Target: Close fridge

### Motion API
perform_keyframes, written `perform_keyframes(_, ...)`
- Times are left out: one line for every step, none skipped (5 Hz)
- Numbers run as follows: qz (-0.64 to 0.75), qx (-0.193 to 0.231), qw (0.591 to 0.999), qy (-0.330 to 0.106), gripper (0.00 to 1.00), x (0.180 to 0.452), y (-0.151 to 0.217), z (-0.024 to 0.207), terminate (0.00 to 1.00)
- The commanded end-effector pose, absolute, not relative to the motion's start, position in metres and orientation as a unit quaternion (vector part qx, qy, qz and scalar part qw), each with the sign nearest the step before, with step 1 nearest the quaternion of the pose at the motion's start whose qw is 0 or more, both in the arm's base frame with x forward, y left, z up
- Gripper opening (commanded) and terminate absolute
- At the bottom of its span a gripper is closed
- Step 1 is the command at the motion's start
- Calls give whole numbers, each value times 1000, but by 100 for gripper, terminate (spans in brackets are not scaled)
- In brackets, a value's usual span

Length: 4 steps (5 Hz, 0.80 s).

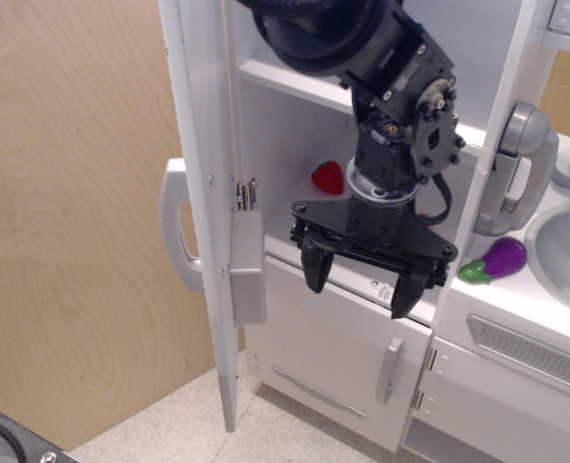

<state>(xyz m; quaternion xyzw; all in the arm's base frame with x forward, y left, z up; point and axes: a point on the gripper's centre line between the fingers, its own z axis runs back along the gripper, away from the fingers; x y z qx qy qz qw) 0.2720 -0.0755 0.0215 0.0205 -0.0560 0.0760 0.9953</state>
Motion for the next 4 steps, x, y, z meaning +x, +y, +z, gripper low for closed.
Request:
perform_keyframes(76,21,995,-56,100,272,-75,22,0)
perform_keyframes(74,16,995,-59,100,269,-65,23,0)
perform_keyframes(64,8,996,-64,100,257,-51,29,0)
perform_keyframes(52,1,996,-67,100,240,-35,38,0)
